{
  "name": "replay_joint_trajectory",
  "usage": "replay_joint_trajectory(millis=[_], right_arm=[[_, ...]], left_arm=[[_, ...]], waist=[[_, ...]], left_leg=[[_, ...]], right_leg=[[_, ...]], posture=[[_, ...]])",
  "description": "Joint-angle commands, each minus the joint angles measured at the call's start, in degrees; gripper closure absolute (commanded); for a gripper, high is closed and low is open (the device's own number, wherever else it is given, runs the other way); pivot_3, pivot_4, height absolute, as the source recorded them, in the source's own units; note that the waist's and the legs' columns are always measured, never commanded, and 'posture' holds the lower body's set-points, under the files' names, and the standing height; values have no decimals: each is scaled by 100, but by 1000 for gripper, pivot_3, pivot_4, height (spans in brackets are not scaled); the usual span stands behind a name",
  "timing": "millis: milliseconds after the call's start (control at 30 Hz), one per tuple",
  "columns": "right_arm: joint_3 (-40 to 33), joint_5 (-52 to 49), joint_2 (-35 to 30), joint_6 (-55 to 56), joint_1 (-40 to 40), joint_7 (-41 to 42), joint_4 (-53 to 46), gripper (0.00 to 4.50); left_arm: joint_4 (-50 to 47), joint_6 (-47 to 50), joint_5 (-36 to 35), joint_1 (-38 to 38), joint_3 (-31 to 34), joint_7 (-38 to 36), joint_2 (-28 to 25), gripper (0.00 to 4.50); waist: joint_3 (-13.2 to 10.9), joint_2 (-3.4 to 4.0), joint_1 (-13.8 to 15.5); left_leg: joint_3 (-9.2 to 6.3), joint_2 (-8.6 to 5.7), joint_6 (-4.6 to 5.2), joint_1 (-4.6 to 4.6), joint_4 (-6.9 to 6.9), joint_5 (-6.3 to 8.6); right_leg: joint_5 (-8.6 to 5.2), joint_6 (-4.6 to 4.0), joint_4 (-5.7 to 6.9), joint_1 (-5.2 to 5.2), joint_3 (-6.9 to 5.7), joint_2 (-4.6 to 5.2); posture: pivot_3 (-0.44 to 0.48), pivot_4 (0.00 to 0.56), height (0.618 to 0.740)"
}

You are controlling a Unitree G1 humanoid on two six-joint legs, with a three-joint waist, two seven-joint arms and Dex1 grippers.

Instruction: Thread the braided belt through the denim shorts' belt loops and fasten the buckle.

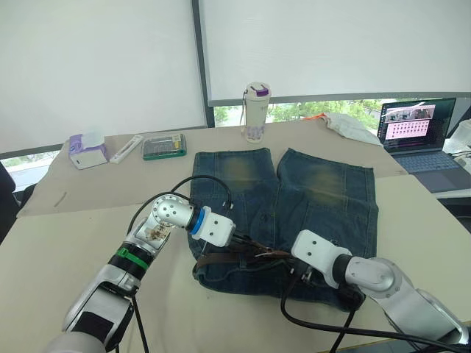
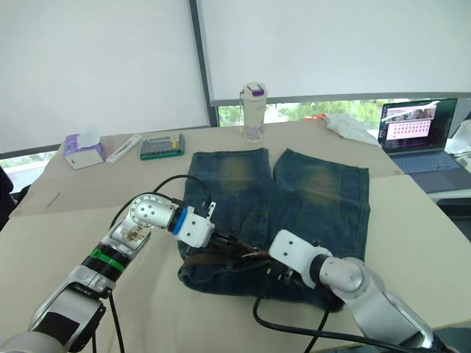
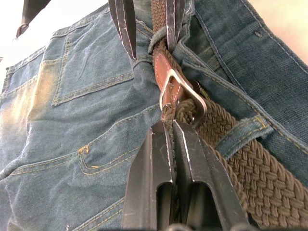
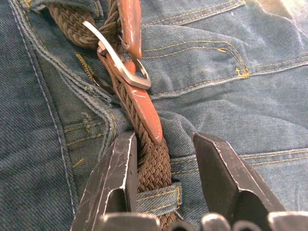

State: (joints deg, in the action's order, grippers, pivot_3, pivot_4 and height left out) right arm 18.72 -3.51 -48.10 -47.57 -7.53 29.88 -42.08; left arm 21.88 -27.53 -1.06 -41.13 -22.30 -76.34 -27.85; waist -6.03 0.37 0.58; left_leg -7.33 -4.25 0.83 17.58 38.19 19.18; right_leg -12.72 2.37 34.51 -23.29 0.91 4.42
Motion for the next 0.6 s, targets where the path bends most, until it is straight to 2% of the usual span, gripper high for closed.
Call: replay_joint_trajectory(millis=[33, 167, 200, 433, 600], right_arm=[[106, 151, 146, 293, -199, 69, 25, 3012], [249, 293, 221, 413, -307, 176, 135, 4307], [266, 326, 246, 481, -320, 190, 165, 4409], [-48, 254, 398, 534, -176, 298, 126, 4409], [-254, 336, 278, 664, -83, 394, 94, 4409]], left_arm=[[-172, -14, 24, -23, 19, 62, -14, 4500], [-130, -39, 73, -41, 15, 73, -9, 4500], [-118, -45, 83, -47, 15, 67, -19, 4500], [-20, -121, 117, -126, 22, -11, -116, 4500], [200, -268, 121, -314, 24, -130, -142, 4500]], waist=[[0, 0, -5], [0, 0, -11], [0, 0, -11], [0, 0, -10], [0, 0, -1]], left_leg=[[0, 0, 0, 0, 0, 0], [0, 1, -1, -2, -2, 0], [0, 0, -1, -1, -2, 0], [0, 0, -1, -1, -2, 0], [0, -1, -1, -1, -2, 0]], right_leg=[[0, 0, 0, 0, 0, -1], [0, 0, 1, -2, 0, -2], [0, 0, 1, -2, 0, -1], [0, -1, 2, -3, 0, -1], [0, -1, 2, -3, 1, 0]], posture=[[0, 150, 740], [0, 150, 740], [0, 150, 740], [0, 150, 740], [0, 150, 740]])
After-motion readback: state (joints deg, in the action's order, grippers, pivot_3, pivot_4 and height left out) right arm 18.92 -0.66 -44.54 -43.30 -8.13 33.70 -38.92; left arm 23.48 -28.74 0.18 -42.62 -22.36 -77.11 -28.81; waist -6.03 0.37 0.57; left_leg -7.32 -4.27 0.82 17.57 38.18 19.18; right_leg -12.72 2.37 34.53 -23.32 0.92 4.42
